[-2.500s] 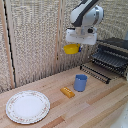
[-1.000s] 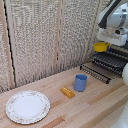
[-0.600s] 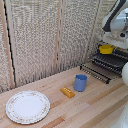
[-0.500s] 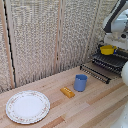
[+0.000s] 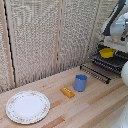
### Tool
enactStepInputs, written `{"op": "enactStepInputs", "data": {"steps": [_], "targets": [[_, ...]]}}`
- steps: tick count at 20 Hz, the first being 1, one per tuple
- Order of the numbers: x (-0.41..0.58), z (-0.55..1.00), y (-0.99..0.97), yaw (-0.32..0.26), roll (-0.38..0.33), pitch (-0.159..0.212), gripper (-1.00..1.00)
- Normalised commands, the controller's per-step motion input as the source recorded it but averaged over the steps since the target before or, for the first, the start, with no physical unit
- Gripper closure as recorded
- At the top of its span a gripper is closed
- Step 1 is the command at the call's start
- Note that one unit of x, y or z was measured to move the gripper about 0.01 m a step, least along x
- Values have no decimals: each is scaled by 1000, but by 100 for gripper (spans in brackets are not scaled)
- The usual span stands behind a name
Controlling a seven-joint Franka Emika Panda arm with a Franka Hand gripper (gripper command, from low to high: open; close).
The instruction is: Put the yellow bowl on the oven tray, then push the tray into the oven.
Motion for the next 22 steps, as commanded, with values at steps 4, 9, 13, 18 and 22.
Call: {"op": "enactStepInputs", "data": {"steps": [4,9,13,18,22], "targets": [[39,42,-622,-69,30,32,100],[29,167,-531,-44,60,3,100],[0,0,-15,0,0,0,-100],[0,-21,125,3,-28,0,-100],[66,165,432,12,-213,-28,-100]]}}
